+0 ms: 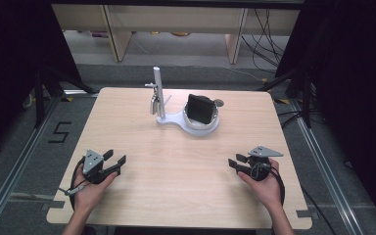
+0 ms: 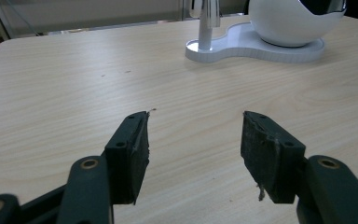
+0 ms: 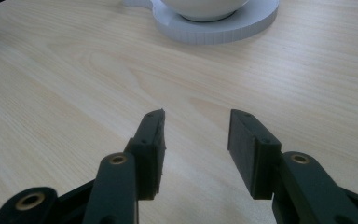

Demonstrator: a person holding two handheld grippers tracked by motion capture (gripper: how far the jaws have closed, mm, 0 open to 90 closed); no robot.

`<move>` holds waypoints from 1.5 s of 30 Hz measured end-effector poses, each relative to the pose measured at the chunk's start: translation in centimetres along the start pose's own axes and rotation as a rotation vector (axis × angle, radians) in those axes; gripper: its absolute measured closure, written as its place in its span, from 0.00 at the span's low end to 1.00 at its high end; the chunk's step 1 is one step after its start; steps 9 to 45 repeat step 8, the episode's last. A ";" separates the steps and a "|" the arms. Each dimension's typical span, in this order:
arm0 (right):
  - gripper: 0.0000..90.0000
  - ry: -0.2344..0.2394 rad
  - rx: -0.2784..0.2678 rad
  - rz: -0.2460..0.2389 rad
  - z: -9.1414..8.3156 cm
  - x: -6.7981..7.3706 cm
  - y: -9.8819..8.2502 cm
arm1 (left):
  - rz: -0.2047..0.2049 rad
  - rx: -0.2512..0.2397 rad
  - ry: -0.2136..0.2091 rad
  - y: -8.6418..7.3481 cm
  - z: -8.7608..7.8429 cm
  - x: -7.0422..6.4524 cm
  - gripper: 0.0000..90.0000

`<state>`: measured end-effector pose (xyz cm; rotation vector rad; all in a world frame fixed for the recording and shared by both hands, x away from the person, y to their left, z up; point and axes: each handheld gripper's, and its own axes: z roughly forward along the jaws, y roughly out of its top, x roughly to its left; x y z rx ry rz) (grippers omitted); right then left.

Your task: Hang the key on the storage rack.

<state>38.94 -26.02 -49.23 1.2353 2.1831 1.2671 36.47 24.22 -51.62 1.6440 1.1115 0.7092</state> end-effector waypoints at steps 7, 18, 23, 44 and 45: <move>0.62 0.000 -0.003 -0.003 -0.1 -0.1 -0.2 | 0.010 -0.017 -0.006 -0.4 0.4 -0.5 0.43; 0.62 0.008 0.003 -0.001 -0.1 -0.1 -0.2 | 0.012 -0.014 -0.004 -0.4 0.4 -0.5 0.43; 0.62 0.008 0.003 -0.001 -0.1 -0.1 -0.2 | 0.012 -0.014 -0.004 -0.4 0.4 -0.5 0.43; 0.62 0.008 0.003 -0.001 -0.1 -0.1 -0.2 | 0.012 -0.014 -0.004 -0.4 0.4 -0.5 0.43; 0.62 0.008 0.003 -0.001 -0.1 -0.1 -0.2 | 0.012 -0.014 -0.004 -0.4 0.4 -0.5 0.43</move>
